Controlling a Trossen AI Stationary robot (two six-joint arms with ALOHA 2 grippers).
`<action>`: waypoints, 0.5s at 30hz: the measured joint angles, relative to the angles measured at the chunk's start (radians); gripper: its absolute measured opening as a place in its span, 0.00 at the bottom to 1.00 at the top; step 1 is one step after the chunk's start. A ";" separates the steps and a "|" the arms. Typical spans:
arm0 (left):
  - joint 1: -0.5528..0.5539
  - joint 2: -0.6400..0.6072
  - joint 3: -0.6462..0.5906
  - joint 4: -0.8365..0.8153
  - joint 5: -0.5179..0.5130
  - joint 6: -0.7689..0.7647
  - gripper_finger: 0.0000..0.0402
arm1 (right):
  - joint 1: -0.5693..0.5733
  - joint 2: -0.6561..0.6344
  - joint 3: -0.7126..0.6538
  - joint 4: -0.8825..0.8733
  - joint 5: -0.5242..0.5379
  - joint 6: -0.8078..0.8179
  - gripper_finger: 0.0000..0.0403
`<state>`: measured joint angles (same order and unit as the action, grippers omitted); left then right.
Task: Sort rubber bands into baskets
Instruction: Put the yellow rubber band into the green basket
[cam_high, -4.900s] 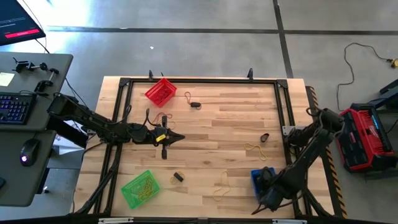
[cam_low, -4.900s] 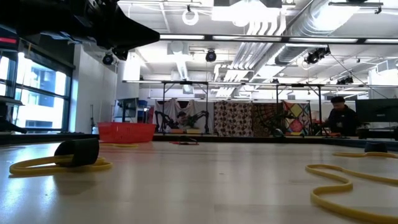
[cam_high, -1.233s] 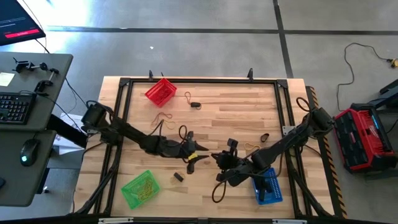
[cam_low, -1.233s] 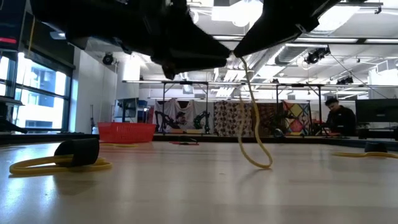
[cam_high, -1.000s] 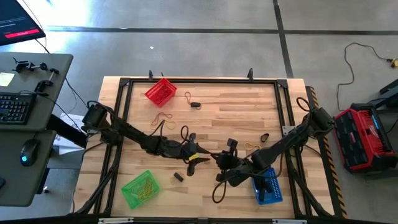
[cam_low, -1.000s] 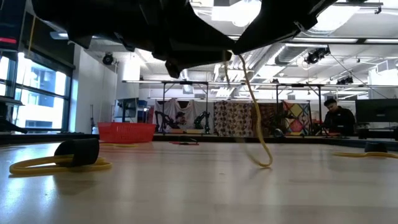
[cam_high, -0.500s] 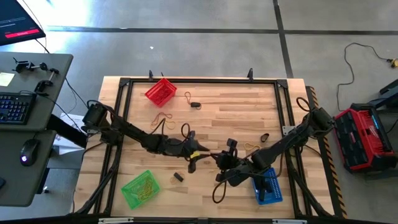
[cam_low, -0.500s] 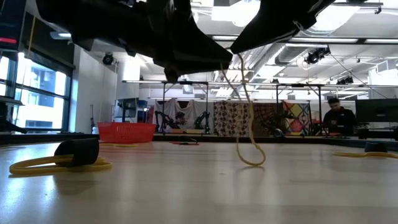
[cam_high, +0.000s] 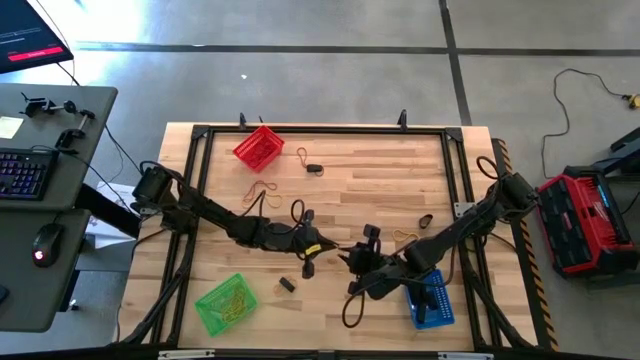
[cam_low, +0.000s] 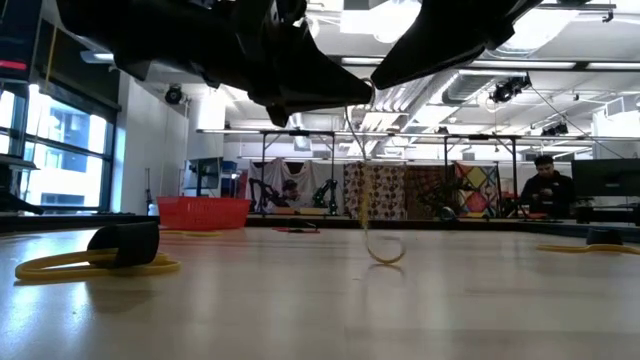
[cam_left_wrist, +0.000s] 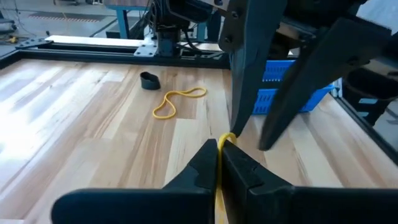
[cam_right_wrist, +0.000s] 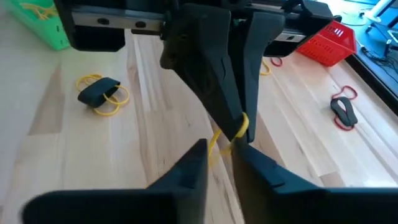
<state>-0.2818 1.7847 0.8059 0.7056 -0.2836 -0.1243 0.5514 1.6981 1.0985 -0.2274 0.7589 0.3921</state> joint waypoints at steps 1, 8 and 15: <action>0.000 0.000 0.000 -0.003 -0.002 0.006 0.00 | 0.000 0.000 0.000 0.000 0.000 0.000 0.18; 0.000 -0.021 0.000 -0.044 -0.017 0.032 0.00 | 0.000 0.000 0.000 -0.031 0.012 0.003 0.33; -0.018 -0.161 0.000 -0.257 -0.067 0.050 0.00 | 0.000 0.000 0.000 -0.100 0.023 0.065 0.30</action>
<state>-0.3001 1.6235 0.8055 0.4489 -0.3507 -0.0738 0.5514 1.6981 1.0985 -0.3270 0.7818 0.4570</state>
